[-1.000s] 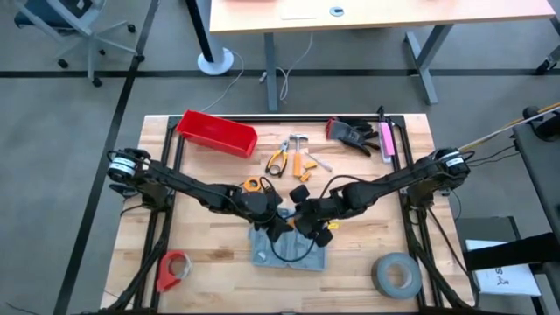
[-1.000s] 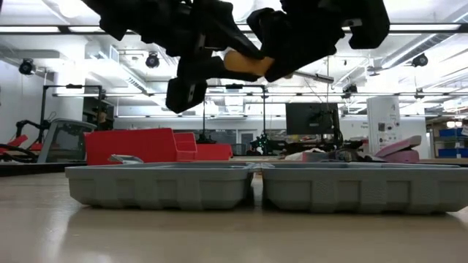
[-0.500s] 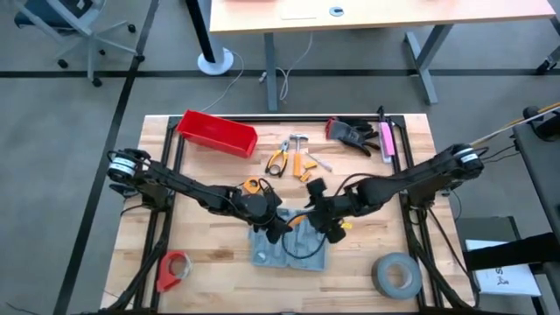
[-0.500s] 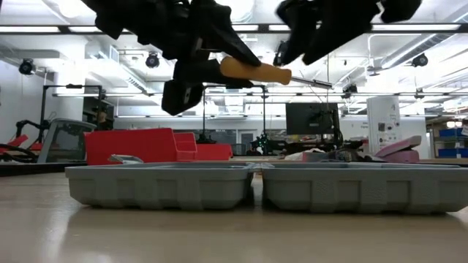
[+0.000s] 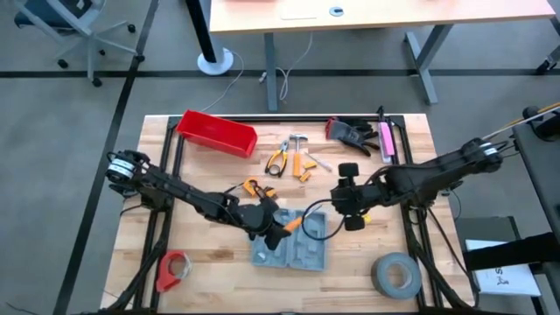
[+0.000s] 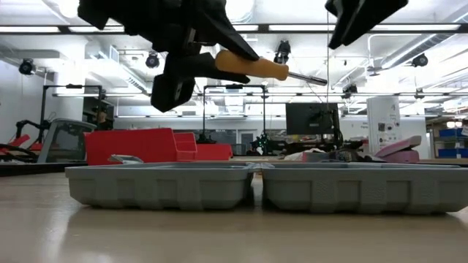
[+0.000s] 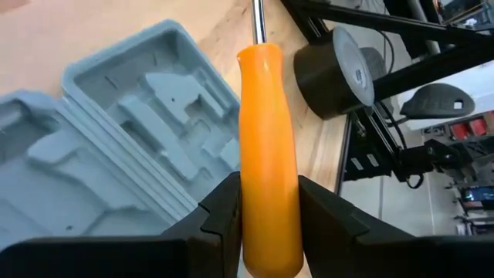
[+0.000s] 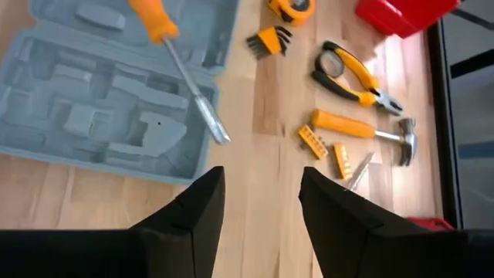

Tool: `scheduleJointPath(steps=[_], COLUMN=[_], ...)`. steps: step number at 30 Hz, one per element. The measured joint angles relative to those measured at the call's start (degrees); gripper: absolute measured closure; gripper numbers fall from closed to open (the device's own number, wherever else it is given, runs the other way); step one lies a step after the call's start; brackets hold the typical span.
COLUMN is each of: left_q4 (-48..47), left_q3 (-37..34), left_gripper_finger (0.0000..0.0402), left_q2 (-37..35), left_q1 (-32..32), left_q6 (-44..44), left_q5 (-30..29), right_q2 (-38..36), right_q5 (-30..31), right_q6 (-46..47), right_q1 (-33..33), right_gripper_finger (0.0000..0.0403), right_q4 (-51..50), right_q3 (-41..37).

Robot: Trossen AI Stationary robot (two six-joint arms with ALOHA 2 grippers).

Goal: Prefit tool cases
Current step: Put the yellow screwdriver into the prefit tool case

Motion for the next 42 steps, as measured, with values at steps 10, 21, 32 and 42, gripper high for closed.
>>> scheduleJointPath(steps=[10,21,32,42], left_q4=[-4.8,-26.7,-34.1,-36.1], left_q3=[12.0,32.9,36.4,36.4], left_gripper_finger=[0.0305,0.0305,0.0305,0.0306], left_q2=[7.6,19.8,20.9,20.9], left_q1=[-1.3,-1.4,-2.3,-6.6], left_q6=[4.0,10.8,-1.3,-20.2], left_q5=[3.5,5.3,3.9,-3.8], right_q2=[-3.4,-13.1,-14.4,-14.4], right_q5=[0.9,1.4,12.8,14.5], right_q6=[1.0,7.7,10.8,17.3], right_q1=[0.0,0.0,0.0,0.0], right_gripper_finger=[0.0271,0.0286,0.0301,0.0324], right_q4=[-0.5,-3.8,-4.0,-3.9], right_q3=[-4.5,-5.4,-5.4,-10.4])
